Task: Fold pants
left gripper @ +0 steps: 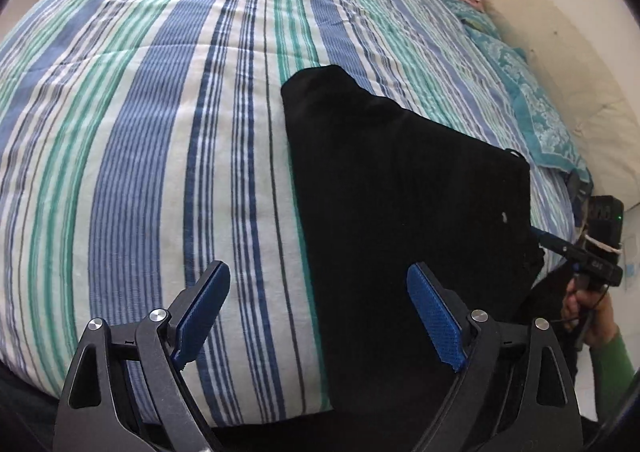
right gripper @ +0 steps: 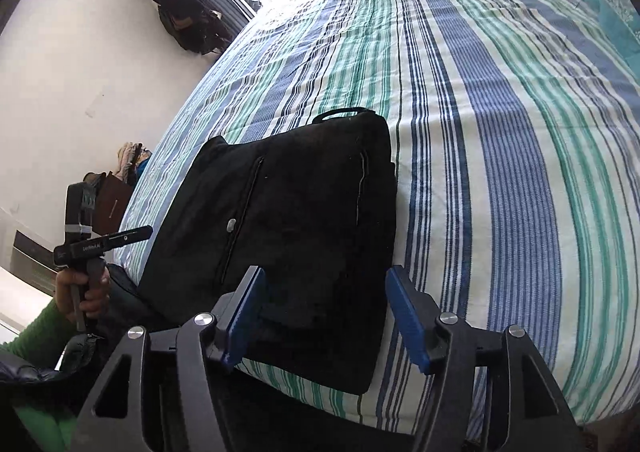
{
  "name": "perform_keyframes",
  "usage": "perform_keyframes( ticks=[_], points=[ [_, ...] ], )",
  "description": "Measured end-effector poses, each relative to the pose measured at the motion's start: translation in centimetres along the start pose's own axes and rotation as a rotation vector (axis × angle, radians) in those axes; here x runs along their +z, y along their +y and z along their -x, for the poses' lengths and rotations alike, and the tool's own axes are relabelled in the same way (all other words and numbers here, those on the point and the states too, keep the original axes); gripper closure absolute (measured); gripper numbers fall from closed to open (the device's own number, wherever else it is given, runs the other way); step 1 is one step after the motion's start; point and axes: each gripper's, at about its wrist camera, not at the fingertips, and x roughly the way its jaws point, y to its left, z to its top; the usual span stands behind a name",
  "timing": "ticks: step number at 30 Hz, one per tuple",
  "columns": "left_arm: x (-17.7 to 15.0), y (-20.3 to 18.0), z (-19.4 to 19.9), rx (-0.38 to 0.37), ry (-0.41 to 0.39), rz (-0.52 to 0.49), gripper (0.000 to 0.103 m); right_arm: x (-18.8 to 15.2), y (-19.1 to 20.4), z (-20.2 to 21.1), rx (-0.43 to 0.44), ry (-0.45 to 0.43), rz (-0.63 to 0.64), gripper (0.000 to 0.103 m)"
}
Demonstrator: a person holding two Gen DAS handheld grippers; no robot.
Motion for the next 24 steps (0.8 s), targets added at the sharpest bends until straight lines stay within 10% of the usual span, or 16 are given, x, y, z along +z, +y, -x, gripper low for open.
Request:
perform_keyframes(
  ticks=[7,9,12,24],
  points=[
    [0.9,-1.3,-4.3,-0.066,0.068,0.021,0.013,1.1,-3.4,-4.7,0.107,0.081,-0.197,0.023],
    [1.6,-1.6,-4.6,-0.107,0.074,0.041,0.05,1.1,-3.6,-5.3,0.181,0.1,-0.232,0.034],
    [1.7,-2.1,-3.7,-0.117,0.047,0.022,0.078,1.4,-2.3,-5.9,0.193,0.15,-0.191,0.051],
    [7.8,-0.6,4.5,-0.114,-0.134,0.001,0.081,1.9,6.8,-3.2,0.336,0.075,-0.029,0.066]
  ],
)
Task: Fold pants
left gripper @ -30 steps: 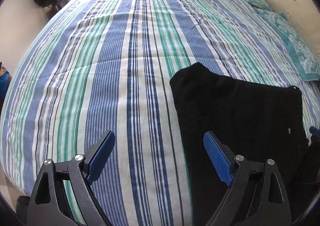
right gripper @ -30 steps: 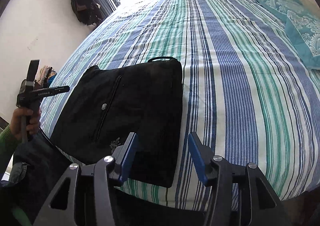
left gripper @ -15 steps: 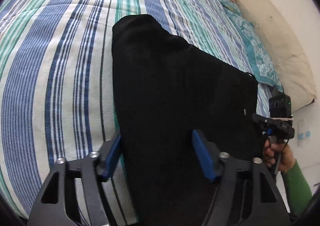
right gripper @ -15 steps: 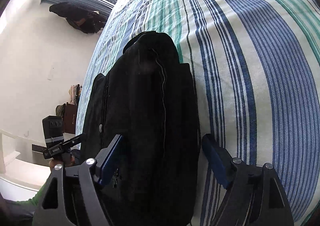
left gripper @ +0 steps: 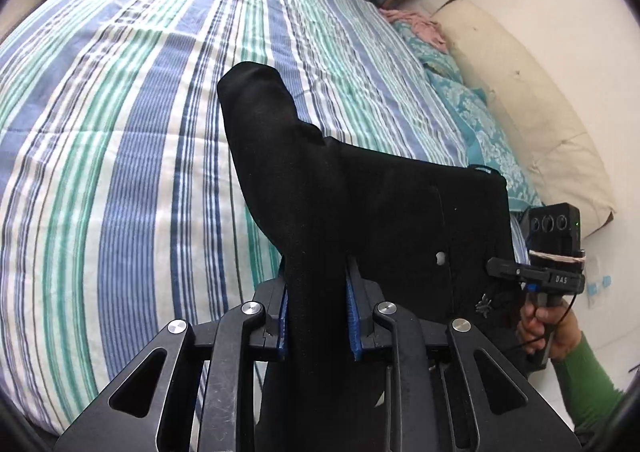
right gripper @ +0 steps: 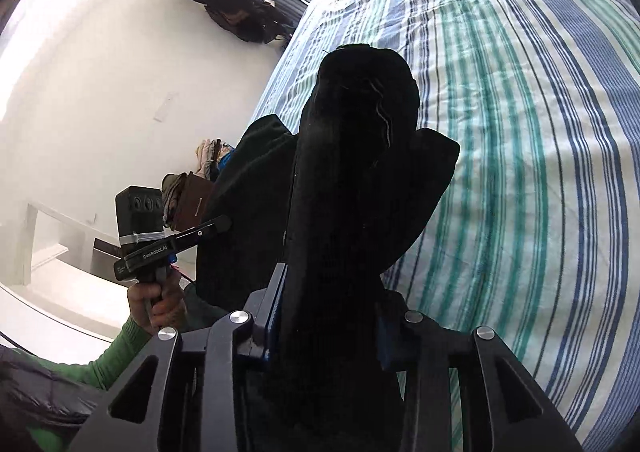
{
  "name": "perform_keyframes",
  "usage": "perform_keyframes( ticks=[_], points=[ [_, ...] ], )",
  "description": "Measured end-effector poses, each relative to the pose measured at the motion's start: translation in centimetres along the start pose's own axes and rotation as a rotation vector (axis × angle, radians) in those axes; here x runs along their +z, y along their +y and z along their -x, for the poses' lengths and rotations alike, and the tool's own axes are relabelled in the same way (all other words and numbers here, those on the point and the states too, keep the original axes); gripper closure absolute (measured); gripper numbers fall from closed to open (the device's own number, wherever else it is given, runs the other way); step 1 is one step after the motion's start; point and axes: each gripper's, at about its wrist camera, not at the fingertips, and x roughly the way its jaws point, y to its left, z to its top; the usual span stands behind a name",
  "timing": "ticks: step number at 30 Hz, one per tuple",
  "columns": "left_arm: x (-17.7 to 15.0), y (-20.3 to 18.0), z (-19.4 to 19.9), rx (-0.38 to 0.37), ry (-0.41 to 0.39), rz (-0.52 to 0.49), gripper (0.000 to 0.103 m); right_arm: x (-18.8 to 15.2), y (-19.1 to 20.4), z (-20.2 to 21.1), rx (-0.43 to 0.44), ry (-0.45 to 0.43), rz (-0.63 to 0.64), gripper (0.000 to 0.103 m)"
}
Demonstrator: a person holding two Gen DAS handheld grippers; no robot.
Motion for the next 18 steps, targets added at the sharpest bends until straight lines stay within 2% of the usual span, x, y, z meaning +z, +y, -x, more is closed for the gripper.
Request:
perform_keyframes(
  ticks=[5,8,11,12,14,16,17,18],
  points=[
    [5.7,2.8,-1.3,0.054,-0.063,0.004,0.081,3.5,-1.5,0.3,0.008,-0.037,0.022,0.066],
    [8.3,3.9,-5.2,0.138,-0.064,-0.016,0.08,7.6,-2.7,-2.5,-0.058,-0.047,0.019,0.066],
    [8.4,5.4,-9.1,0.263,-0.015,-0.019,0.075,10.0,-5.1,-4.6,-0.162,-0.027,-0.045,0.064],
    [7.7,5.7,-9.6,0.318,-0.004,-0.028,0.07,10.2,-6.0,-5.0,-0.206,-0.014,-0.073,0.062],
    [5.9,6.0,-8.4,0.36,-0.031,-0.052,0.061,9.9,-7.1,-5.3,-0.308,0.006,-0.124,0.054],
    [3.6,5.5,-6.0,0.434,-0.069,-0.11,0.044,8.9,-6.7,-4.3,-0.382,-0.011,-0.116,0.049],
    [2.3,4.9,-4.7,0.479,-0.089,-0.151,0.025,7.9,-6.1,-3.4,-0.399,-0.022,-0.089,0.035],
    [1.0,4.2,-3.4,0.519,-0.117,-0.192,0.011,6.6,-5.3,-2.4,-0.413,-0.031,-0.058,0.012]
  ],
)
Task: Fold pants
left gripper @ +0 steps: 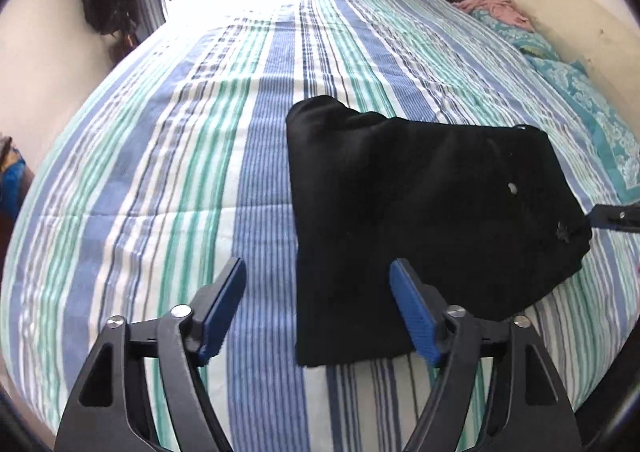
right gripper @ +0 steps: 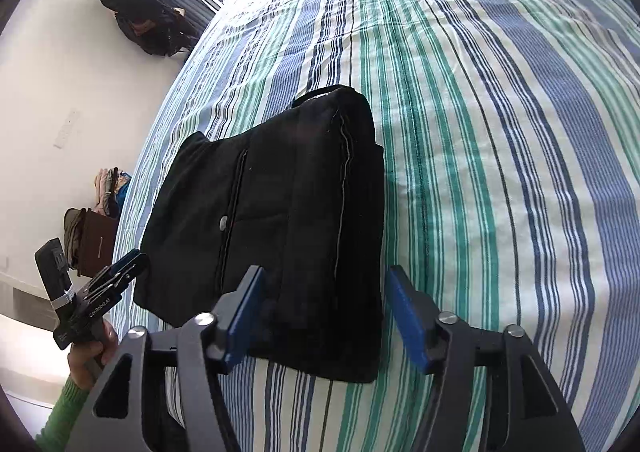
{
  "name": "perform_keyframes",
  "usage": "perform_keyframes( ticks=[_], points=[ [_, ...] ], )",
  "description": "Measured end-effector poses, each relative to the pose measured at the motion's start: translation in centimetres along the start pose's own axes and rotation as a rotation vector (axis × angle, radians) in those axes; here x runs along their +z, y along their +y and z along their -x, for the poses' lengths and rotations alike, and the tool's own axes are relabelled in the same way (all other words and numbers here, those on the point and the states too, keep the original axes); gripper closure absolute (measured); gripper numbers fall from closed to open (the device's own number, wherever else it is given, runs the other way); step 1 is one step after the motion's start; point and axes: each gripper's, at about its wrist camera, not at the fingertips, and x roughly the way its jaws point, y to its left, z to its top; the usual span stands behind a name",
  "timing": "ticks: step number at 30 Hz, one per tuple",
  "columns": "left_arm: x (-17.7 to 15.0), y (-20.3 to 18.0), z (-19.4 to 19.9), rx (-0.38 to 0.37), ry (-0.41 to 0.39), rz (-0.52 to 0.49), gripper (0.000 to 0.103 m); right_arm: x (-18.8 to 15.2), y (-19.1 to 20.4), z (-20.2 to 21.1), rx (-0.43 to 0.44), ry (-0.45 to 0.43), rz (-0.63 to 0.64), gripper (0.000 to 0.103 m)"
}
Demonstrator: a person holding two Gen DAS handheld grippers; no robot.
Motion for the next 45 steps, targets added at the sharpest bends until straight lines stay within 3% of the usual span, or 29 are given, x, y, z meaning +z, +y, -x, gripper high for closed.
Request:
perform_keyframes(
  ticks=[1,2,6,11,14,19,24,31,45],
  points=[
    [-1.0,-0.1,1.8,0.03,-0.031,-0.031,0.007,-1.0,0.4,1.2,-0.013,-0.017,0.027,0.003],
    [-2.1,-0.3,3.3,0.05,-0.057,-0.059,0.005,-2.2,1.0,2.4,-0.025,-0.038,0.054,0.0],
    [-5.1,-1.7,8.4,0.134,-0.103,-0.089,0.004,-7.1,3.3,6.6,-0.138,-0.092,0.112,0.0],
    [-6.9,-3.3,13.2,0.161,-0.067,0.016,0.004,-13.8,8.0,12.0,-0.358,-0.294,0.16,0.0],
    [-8.5,-3.7,15.7,0.113,-0.037,0.07,0.004,-17.2,10.4,13.1,-0.373,-0.297,0.154,0.0],
    [-10.1,-4.8,17.8,0.145,0.034,0.074,0.004,-21.8,13.8,14.4,-0.413,-0.315,0.183,0.0],
    [-9.9,-5.0,19.7,0.15,-0.011,0.082,0.004,-23.0,15.6,14.9,-0.42,-0.319,0.224,0.0],
    [-10.1,-5.0,20.1,0.143,-0.003,0.076,0.004,-23.2,17.7,15.3,-0.426,-0.326,0.245,0.0],
    [-10.2,-5.2,20.4,0.116,-0.008,0.066,0.004,-23.2,18.0,14.8,-0.457,-0.31,0.252,0.0]
  ],
)
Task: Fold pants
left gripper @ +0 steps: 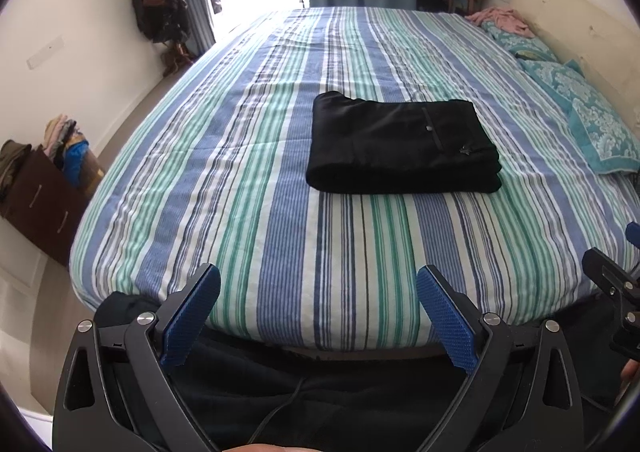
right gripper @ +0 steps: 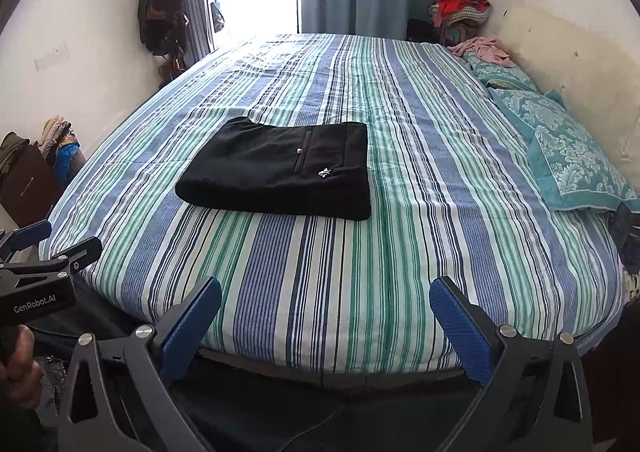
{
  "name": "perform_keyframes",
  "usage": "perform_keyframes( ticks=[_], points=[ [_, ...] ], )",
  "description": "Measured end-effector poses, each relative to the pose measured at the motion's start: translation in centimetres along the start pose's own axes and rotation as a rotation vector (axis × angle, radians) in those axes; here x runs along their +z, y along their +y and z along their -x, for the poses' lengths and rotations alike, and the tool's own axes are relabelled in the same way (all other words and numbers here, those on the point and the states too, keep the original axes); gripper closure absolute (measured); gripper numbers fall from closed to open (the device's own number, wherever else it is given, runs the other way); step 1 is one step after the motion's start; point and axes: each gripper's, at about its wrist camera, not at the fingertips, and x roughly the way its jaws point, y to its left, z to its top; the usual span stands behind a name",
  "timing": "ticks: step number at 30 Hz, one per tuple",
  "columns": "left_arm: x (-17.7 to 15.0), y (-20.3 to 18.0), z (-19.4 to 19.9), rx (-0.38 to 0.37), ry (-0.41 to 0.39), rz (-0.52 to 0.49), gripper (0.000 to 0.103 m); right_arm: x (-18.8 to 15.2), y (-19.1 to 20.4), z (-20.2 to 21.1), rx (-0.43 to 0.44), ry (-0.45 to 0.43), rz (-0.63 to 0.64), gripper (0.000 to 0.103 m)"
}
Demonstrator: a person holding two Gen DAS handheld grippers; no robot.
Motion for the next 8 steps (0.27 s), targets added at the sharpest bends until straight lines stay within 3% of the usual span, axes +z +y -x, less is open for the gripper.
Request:
perform_keyframes(
  ticks=[8],
  points=[
    [-0.15,-0.23,-0.11,-0.041,0.011,0.001,0.004,-0.01,0.45,0.21,-0.002,-0.003,0.017,0.0]
  ],
)
